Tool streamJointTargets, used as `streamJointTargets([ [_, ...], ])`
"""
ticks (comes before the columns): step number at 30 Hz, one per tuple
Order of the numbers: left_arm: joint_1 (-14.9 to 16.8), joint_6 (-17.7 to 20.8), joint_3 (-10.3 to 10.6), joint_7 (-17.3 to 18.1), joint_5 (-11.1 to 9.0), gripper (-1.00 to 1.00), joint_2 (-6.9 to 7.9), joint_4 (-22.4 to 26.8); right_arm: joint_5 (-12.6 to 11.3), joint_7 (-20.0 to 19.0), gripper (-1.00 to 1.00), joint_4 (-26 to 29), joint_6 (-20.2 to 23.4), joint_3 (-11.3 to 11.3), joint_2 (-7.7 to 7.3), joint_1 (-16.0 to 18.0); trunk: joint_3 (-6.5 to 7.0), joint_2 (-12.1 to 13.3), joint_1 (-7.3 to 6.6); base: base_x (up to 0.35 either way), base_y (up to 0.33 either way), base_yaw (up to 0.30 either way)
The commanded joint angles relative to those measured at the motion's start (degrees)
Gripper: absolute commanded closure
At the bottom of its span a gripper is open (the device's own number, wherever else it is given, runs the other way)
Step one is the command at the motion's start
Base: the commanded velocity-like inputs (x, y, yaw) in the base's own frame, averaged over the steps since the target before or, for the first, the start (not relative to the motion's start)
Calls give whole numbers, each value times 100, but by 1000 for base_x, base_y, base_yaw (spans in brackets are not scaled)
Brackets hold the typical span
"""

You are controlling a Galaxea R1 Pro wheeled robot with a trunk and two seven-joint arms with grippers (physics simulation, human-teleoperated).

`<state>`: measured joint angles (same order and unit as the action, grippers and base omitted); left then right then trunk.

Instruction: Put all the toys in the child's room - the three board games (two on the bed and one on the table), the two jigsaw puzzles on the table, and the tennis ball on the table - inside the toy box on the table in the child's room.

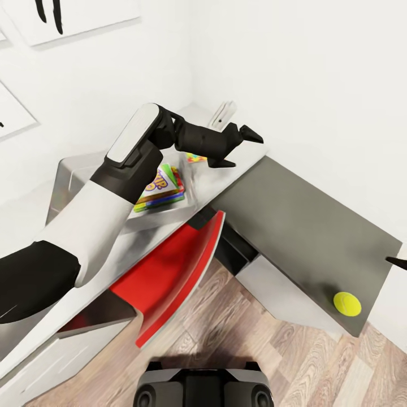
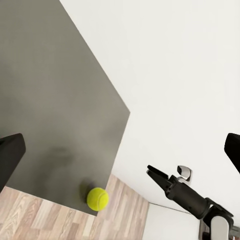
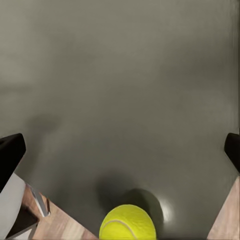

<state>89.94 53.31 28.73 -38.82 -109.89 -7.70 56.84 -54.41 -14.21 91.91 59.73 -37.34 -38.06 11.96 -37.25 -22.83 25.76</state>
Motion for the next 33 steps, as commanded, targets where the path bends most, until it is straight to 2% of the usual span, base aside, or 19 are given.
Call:
streamJointTargets([
  [1, 7, -8, 0, -61, -58, -100, -3, 1, 54, -2, -100, 2, 27, 12, -2, 6, -8, -9, 3, -27, -36, 0],
  [9, 13, -18, 1, -63, -53, -100, -9, 0, 53, 200, -100, 8, 27, 62, -7, 7, -8, -9, 3, -27, -45, 0],
  [25, 0, -22, 1, -64, -50, -100, -12, 2, 56, 303, -100, 34, 27, 97, -7, -3, -8, -9, 3, -86, -159, 0],
  [31, -1, -23, 1, -63, -50, -100, -12, 2, 59, 311, -100, 47, 27, 251, -8, -5, -8, -9, 3, -28, -52, 0],
  [33, -2, -23, 1, -63, -50, -100, -12, 2, 63, 317, -100, 50, 27, 376, -8, -5, -8, -9, 3, -15, -27, 0],
])
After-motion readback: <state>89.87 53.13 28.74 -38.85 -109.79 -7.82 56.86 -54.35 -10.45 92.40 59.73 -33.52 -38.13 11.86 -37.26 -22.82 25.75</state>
